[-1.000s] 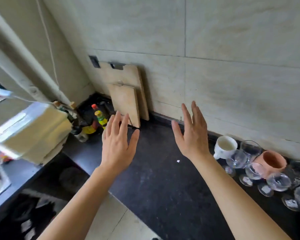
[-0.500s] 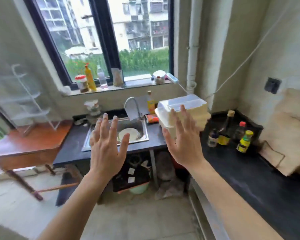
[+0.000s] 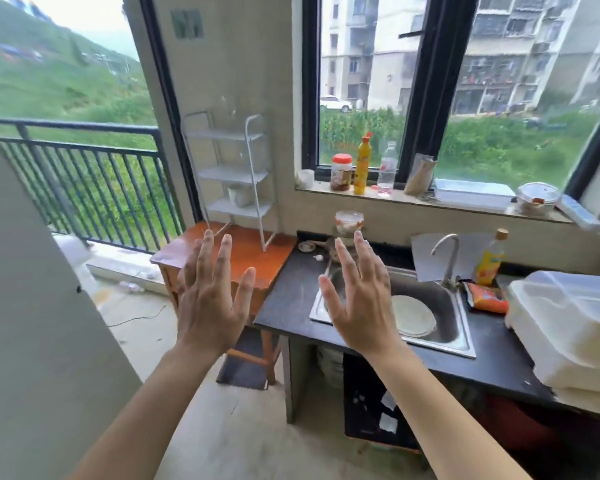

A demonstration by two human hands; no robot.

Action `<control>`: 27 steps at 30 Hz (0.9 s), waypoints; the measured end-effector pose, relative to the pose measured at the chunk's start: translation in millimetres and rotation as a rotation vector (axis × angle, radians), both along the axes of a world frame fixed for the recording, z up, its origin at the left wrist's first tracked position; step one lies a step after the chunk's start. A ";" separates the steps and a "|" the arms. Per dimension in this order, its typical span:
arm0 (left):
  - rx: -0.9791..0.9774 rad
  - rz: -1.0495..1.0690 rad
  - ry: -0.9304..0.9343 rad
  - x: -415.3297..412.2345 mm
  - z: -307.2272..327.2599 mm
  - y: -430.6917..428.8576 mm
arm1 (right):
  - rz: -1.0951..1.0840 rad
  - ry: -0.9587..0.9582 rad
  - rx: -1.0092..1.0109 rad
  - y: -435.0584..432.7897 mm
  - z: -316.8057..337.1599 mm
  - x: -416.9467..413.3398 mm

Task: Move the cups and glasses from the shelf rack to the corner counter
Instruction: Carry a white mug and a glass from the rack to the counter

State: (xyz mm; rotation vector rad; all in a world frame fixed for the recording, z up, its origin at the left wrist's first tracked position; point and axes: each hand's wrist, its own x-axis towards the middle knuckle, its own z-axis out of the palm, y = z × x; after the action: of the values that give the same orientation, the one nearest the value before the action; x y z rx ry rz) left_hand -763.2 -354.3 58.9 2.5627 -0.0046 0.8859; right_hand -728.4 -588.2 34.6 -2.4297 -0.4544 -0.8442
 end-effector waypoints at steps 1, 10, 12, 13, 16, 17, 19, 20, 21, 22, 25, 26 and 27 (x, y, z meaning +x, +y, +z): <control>-0.008 0.018 -0.004 10.5 -1.0 12.2 | 0.022 -0.005 -0.001 14.6 -0.5 15.7; 0.008 0.116 0.004 160.5 -21.7 96.9 | 0.122 0.004 -0.025 101.1 -21.5 189.8; 0.011 0.132 0.050 213.4 -22.9 110.9 | 0.118 0.026 -0.016 115.8 -20.8 244.2; 0.012 0.136 0.083 236.6 -22.1 116.2 | 0.109 0.042 -0.012 121.5 -19.4 266.9; 0.042 0.138 0.170 311.1 -14.6 139.9 | 0.105 0.081 0.014 142.5 -9.2 339.1; 0.047 0.139 0.183 332.8 -11.2 148.7 | 0.109 0.082 0.008 150.3 -4.8 362.2; 0.058 0.141 0.184 366.0 -7.8 167.1 | 0.117 0.091 0.004 167.2 2.2 401.6; 0.058 0.145 0.180 379.6 -8.6 176.7 | 0.119 0.108 0.004 176.5 3.6 418.8; 0.052 0.151 0.181 391.9 -11.1 187.0 | 0.129 0.126 0.000 187.0 3.5 434.0; 0.042 0.155 0.187 403.0 -14.4 196.6 | 0.142 0.141 -0.006 197.6 2.2 447.2; -0.003 0.156 0.235 439.6 -25.1 222.3 | 0.175 0.171 -0.030 224.2 -3.5 481.7; -0.031 0.147 0.262 453.8 -30.6 230.8 | 0.170 0.185 -0.034 231.7 -6.9 493.2; -0.064 0.131 0.290 468.2 -36.2 238.8 | 0.157 0.205 -0.036 237.4 -10.3 503.5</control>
State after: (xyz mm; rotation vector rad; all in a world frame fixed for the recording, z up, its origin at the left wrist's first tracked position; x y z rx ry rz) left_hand -295.0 -115.5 22.6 2.6299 0.2750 0.5415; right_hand -224.9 -350.8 24.2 -2.4437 -0.5769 -0.5184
